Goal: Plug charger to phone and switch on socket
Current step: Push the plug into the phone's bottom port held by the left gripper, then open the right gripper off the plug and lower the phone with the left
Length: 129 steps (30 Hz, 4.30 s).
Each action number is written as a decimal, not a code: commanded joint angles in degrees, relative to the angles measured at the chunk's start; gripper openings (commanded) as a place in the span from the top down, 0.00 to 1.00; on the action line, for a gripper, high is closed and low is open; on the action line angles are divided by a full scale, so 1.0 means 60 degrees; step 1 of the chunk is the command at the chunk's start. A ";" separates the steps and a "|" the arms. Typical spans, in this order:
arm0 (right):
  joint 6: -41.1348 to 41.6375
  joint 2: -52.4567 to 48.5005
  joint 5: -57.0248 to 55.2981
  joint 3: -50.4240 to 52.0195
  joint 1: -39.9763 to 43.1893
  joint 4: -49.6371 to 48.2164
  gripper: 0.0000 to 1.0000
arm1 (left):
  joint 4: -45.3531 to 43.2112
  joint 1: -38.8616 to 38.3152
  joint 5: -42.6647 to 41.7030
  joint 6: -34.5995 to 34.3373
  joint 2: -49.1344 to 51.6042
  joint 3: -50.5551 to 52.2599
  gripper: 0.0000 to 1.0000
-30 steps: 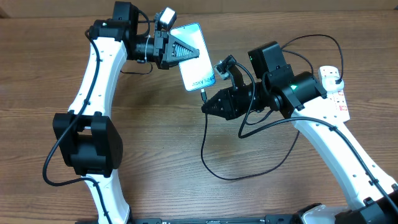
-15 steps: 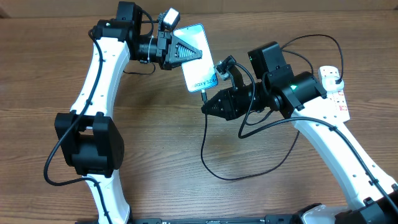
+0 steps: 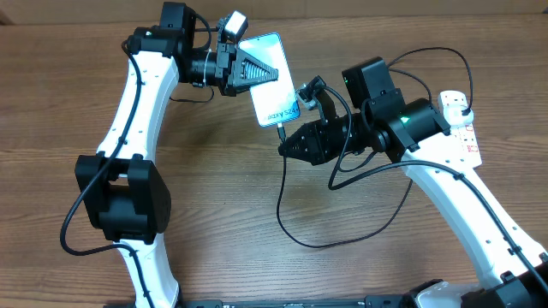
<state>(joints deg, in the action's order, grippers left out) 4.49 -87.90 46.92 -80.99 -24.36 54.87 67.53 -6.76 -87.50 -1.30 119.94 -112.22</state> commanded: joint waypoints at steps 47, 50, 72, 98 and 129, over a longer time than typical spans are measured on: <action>0.0543 0.0182 -0.0237 -0.0076 0.0164 -0.1257 0.96 | 0.0106 -0.0229 -0.0525 0.0011 -0.0055 -0.0055 0.96; 0.0576 0.0178 -0.0237 -0.0076 0.0189 -0.1326 0.96 | 0.0113 -0.0273 -0.0525 0.0011 -0.0055 -0.0055 0.96; 0.0568 0.0157 -0.0131 -0.0076 0.0459 -0.1173 0.96 | 0.0361 -0.0262 0.0641 0.0517 -0.0055 -0.0055 0.96; 0.0455 0.0120 -0.0168 -0.0076 0.0459 -0.0583 0.58 | 0.1377 0.0080 0.0678 0.1963 -0.0055 -0.0055 0.96; 0.0463 0.0120 -0.2065 -0.0058 0.0448 0.1089 0.46 | 0.2932 0.1468 0.7613 0.2656 0.2554 -0.0055 0.96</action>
<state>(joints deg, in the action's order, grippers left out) 7.49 -87.92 35.38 -80.31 -21.76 61.52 85.25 0.75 -45.43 12.08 134.82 -112.12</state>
